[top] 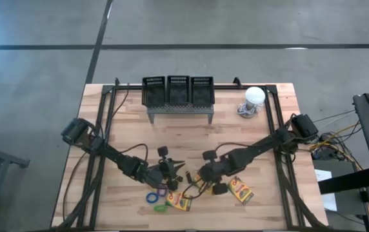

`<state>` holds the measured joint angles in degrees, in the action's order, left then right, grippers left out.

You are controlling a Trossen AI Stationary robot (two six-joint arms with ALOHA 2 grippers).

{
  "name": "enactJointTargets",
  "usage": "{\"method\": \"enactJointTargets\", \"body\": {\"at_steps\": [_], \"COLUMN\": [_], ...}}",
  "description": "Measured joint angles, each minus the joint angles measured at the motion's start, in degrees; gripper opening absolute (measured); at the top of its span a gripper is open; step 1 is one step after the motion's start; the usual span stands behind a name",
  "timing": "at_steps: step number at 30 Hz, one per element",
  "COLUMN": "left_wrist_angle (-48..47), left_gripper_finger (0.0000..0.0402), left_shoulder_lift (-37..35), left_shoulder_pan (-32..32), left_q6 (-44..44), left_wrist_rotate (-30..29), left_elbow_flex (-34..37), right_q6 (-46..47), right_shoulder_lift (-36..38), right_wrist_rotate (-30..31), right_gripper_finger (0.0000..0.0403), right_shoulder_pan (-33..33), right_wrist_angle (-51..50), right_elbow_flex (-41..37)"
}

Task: Pick & Place Office Desk Supplies
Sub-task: Put the yellow rubber band into the right black basket on the shelf

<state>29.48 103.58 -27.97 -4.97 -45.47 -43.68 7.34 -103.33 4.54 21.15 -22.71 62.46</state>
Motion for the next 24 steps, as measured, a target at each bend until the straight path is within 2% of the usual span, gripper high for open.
{"method": "enactJointTargets", "body": {"at_steps": [4,12,18,24], "left_wrist_angle": [-0.4,-0.9,-1.1,-1.3], "left_gripper_finger": [0.0042,0.0042,0.0041,0.0041], "left_shoulder_lift": [0.0,0.0,0.0,0.0], "left_shoulder_pan": [0.0,0.1,0.1,0.1], "left_q6": [0.0,0.0,0.0,-0.1], "left_wrist_rotate": [0.0,0.0,0.0,0.0], "left_elbow_flex": [0.0,0.0,0.0,0.0], "right_q6": [-1.0,1.6,4.8,7.2], "right_shoulder_lift": [0.0,2.1,3.0,0.8], "right_wrist_rotate": [-0.7,-0.8,-7.6,-4.3], "right_gripper_finger": [0.0016,0.0015,0.0075,0.0147], "right_shoulder_pan": [0.0,0.3,0.5,1.0], "right_wrist_angle": [-0.3,-0.5,0.5,0.5], "right_elbow_flex": [-0.6,-0.8,-0.9,-1.2]}}
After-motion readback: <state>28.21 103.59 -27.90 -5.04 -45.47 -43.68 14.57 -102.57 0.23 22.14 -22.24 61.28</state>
